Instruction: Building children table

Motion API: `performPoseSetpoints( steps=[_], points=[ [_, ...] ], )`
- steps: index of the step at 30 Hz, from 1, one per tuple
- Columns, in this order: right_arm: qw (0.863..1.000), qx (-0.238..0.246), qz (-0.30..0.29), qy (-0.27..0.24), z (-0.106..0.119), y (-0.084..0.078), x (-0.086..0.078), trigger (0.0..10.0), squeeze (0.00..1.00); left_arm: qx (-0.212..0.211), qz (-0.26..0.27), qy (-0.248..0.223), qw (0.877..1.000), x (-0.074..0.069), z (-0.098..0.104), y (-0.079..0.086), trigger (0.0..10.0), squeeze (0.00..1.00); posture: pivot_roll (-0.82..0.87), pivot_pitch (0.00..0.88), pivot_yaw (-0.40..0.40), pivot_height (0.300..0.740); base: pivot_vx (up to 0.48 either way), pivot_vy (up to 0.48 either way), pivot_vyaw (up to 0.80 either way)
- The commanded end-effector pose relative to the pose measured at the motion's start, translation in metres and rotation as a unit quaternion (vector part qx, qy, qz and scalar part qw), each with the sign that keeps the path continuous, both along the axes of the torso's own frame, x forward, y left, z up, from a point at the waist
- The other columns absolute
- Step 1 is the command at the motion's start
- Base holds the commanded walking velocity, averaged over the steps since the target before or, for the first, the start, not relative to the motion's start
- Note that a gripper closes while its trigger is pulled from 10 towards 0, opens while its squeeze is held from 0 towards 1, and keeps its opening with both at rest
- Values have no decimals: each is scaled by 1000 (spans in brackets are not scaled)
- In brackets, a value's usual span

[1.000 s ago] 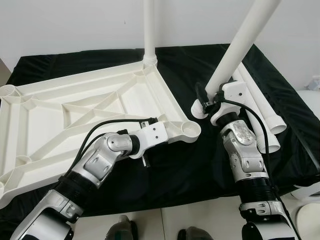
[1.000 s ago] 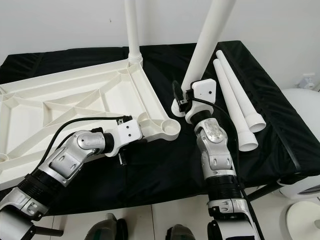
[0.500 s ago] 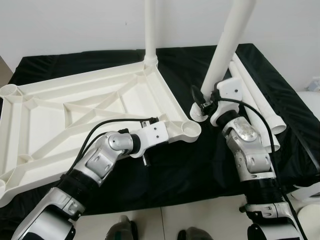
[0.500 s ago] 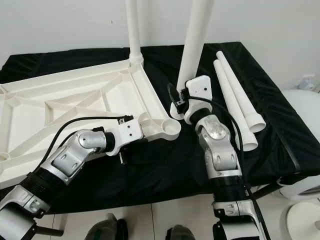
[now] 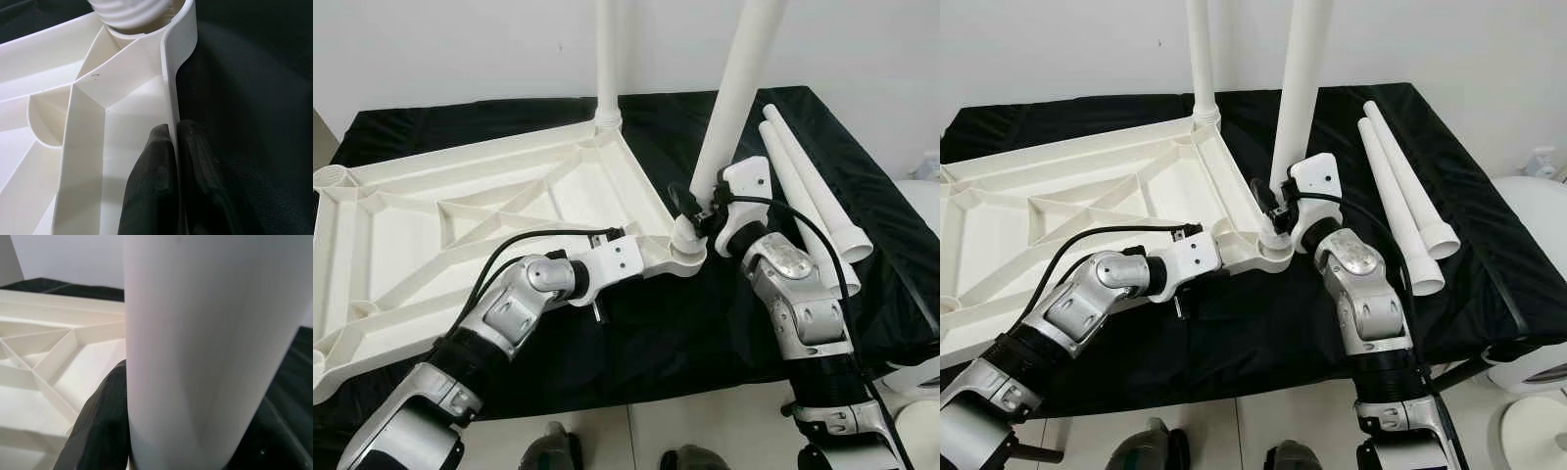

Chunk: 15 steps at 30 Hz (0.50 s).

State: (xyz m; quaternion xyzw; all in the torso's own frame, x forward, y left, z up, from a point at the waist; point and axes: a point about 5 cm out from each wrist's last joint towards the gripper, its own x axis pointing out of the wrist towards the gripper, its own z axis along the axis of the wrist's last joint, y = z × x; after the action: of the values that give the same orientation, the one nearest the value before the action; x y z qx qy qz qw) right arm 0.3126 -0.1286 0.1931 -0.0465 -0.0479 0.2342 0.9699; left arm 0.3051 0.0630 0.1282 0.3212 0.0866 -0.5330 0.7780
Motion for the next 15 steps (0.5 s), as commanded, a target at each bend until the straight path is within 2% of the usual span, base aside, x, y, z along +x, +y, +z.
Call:
performPoseSetpoints(
  steps=[1,15],
  points=[
    [1000,-6,7,5,0,1,-2,10000,0,41,32,-1,999,4,-11,12,10000,0,-16,43,18,740,0,0,0],
    [999,-15,-11,32,-10,-6,-2,10000,0,38,34,-8,999,9,-6,12,10000,0,-15,63,21,740,0,0,0]
  ],
)
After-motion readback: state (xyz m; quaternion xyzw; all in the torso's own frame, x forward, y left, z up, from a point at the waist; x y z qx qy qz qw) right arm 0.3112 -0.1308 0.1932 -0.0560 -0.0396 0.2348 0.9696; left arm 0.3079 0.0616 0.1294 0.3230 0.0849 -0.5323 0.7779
